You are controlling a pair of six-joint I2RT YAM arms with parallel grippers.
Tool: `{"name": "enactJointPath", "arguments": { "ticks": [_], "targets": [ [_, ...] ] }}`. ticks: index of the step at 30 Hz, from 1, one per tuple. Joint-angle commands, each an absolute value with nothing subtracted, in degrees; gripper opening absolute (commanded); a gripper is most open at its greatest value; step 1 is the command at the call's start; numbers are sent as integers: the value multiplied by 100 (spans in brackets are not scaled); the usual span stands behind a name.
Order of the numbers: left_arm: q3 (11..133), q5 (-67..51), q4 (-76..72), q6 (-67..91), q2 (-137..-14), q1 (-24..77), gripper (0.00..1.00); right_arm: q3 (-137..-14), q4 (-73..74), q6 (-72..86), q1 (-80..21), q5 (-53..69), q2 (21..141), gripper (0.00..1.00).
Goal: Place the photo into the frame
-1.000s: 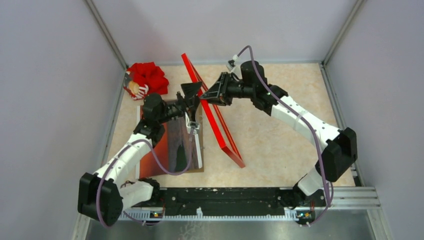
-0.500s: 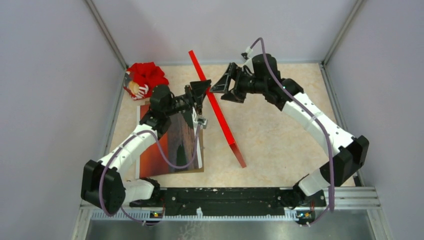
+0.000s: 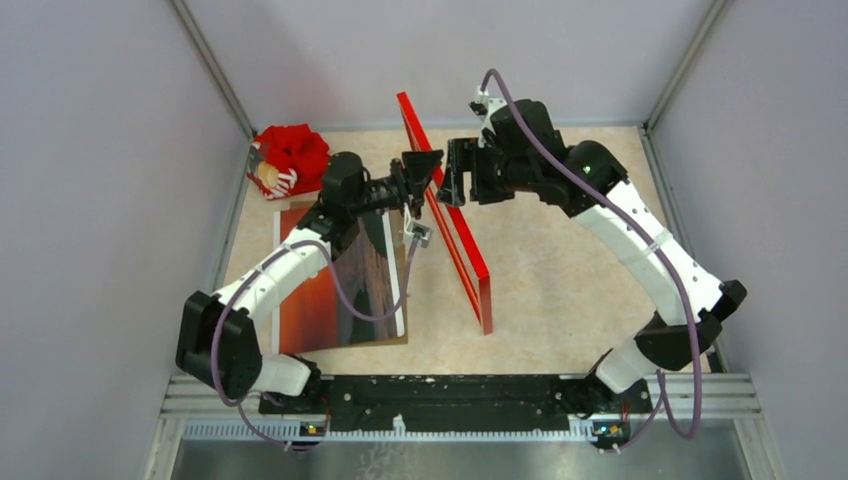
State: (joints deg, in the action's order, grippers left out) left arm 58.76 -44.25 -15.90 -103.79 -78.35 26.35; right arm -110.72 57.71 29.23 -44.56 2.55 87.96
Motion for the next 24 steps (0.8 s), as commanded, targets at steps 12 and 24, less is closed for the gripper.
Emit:
{"name": "enactJointPath", "arguments": {
  "ticks": [12,24],
  "targets": [
    [6428,-4287,-1358,-10414,-8456,2885,46,-11904,6861,2243,-4569,-992,9448,50],
    [7058,-3503,-937,-9058,-8461,2892,99,-10104,5807,2586,-3059,-265,8369,13]
  ]
}}
